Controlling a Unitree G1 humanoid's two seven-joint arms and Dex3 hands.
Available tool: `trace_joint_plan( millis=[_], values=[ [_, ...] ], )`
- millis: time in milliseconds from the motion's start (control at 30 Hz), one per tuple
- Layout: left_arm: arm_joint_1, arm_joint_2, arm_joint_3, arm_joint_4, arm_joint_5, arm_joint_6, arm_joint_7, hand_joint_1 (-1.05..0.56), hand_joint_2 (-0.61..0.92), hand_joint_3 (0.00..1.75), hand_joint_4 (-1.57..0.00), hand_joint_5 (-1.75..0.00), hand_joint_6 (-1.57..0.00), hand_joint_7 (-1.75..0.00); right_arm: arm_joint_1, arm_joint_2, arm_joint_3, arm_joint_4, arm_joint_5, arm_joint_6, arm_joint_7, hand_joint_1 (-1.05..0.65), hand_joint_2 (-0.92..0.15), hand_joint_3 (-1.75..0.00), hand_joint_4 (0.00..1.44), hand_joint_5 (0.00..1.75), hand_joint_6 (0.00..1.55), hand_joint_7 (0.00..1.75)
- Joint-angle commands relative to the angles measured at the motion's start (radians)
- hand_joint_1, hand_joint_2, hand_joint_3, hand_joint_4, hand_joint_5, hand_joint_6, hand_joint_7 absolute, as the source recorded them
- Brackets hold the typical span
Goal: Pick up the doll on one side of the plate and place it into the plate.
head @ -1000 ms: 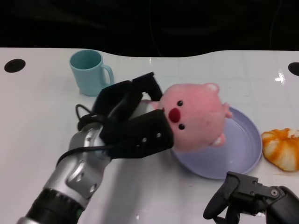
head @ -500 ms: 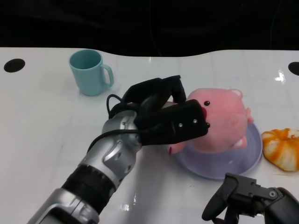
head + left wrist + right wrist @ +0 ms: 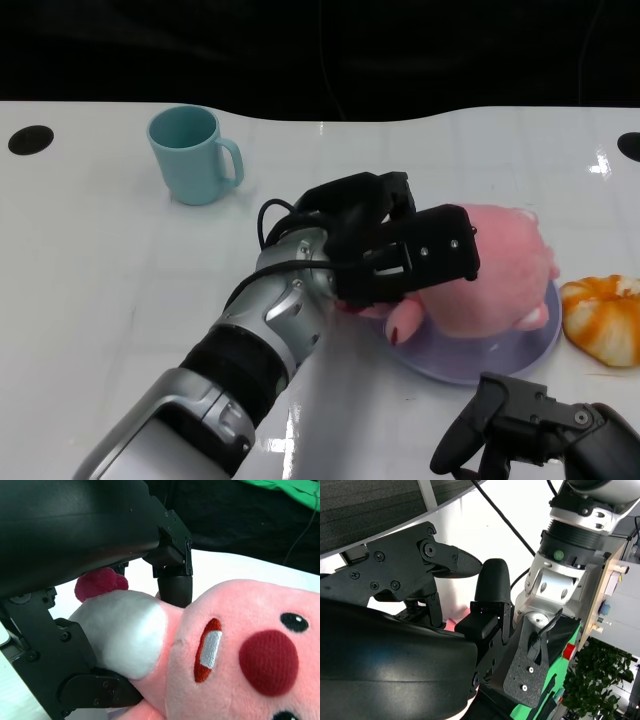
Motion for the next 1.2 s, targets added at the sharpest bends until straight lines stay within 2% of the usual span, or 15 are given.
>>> trace_joint_plan(
  millis=[33,67,100,133,167,200,233,300,333,433,633,767,1200],
  values=[
    [-0.032,0.005,0.017,0.007,-0.046,-0.047,-0.078,-0.31,0.77,0.41,-0.65,-1.59,-0.68,-0.56,0.004,0.0,-0.005,-0.002,0.01,-0.01,-0.001,-0.25,-0.73,-0.73,0.66,1.6,0.59,1.31],
    [-0.028,0.011,0.018,-0.002,-0.059,-0.059,-0.103,-0.35,0.84,0.28,-0.59,-1.47,-0.65,-0.4,0.004,0.0,-0.006,-0.001,0.01,-0.01,-0.001,-0.25,-0.73,-0.73,0.66,1.6,0.59,1.31],
    [-0.023,0.018,0.012,-0.02,-0.062,-0.059,-0.126,-0.4,0.88,0.23,-0.46,-1.3,-0.6,-0.28,0.004,0.0,-0.006,-0.001,0.011,-0.01,-0.001,-0.25,-0.73,-0.73,0.66,1.6,0.59,1.31],
    [-0.016,0.024,0.008,-0.04,-0.063,-0.059,-0.144,-0.51,0.9,0.22,-0.25,-0.96,-0.48,-0.15,0.004,-0.001,-0.007,0.0,0.011,-0.012,0.0,-0.25,-0.73,-0.73,0.66,1.6,0.59,1.31],
    [-0.006,0.032,0.002,-0.065,-0.061,-0.057,-0.158,-0.56,0.91,0.23,-0.18,-0.75,-0.42,-0.09,0.004,-0.002,-0.008,0.001,0.01,-0.013,0.0,-0.25,-0.73,-0.73,0.66,1.6,0.59,1.31],
    [0.003,0.038,-0.003,-0.09,-0.058,-0.055,-0.169,-0.62,0.92,0.24,-0.1,-0.62,-0.34,-0.05,0.004,-0.002,-0.009,0.002,0.009,-0.015,0.0,-0.26,-0.73,-0.73,0.66,1.6,0.59,1.31],
    [0.012,0.047,-0.011,-0.115,-0.053,-0.056,-0.177,-0.69,0.92,0.27,-0.04,-0.5,-0.27,-0.02,0.004,-0.003,-0.011,0.003,0.009,-0.015,0.0,-0.26,-0.73,-0.72,0.66,1.6,0.59,1.31],
    [0.025,0.063,-0.028,-0.155,-0.04,-0.059,-0.187,-0.76,0.92,0.3,-0.01,-0.36,-0.2,-0.01,0.004,-0.004,-0.014,0.004,0.014,-0.013,0.002,-0.26,-0.73,-0.72,0.66,1.6,0.59,1.31],
    [0.03,0.071,-0.037,-0.172,-0.032,-0.062,-0.189,-0.82,0.92,0.35,0.0,-0.23,-0.14,-0.01,0.003,-0.004,-0.016,0.005,0.017,-0.012,0.004,-0.26,-0.73,-0.72,0.66,1.6,0.59,1.31],
    [0.043,0.093,-0.053,-0.213,-0.013,-0.075,-0.18,-0.91,0.92,0.41,0.0,-0.09,-0.08,-0.01,0.003,-0.005,-0.021,0.009,0.023,-0.016,0.007,-0.25,-0.74,-0.72,0.66,1.6,0.59,1.31],
    [0.059,0.112,-0.059,-0.263,-0.001,-0.076,-0.184,-0.97,0.92,0.48,0.0,-0.02,-0.04,0.0,0.003,-0.006,-0.024,0.01,0.028,-0.014,0.009,-0.25,-0.74,-0.71,0.65,1.61,0.59,1.31],
    [0.117,0.193,-0.048,-0.438,0.008,-0.072,-0.244,-0.97,0.92,0.49,0.0,-0.01,-0.04,0.0,0.003,-0.01,-0.034,0.015,0.033,-0.018,0.014,-0.26,-0.74,-0.7,0.65,1.61,0.58,1.31],
    [0.298,0.34,0.036,-0.781,-0.058,-0.056,-0.349,-0.93,0.92,0.44,-0.05,-0.06,-0.08,-0.02,-0.002,-0.016,-0.044,0.02,0.033,-0.022,0.017,-0.26,-0.75,-0.68,0.65,1.6,0.58,1.31]
  ],
)
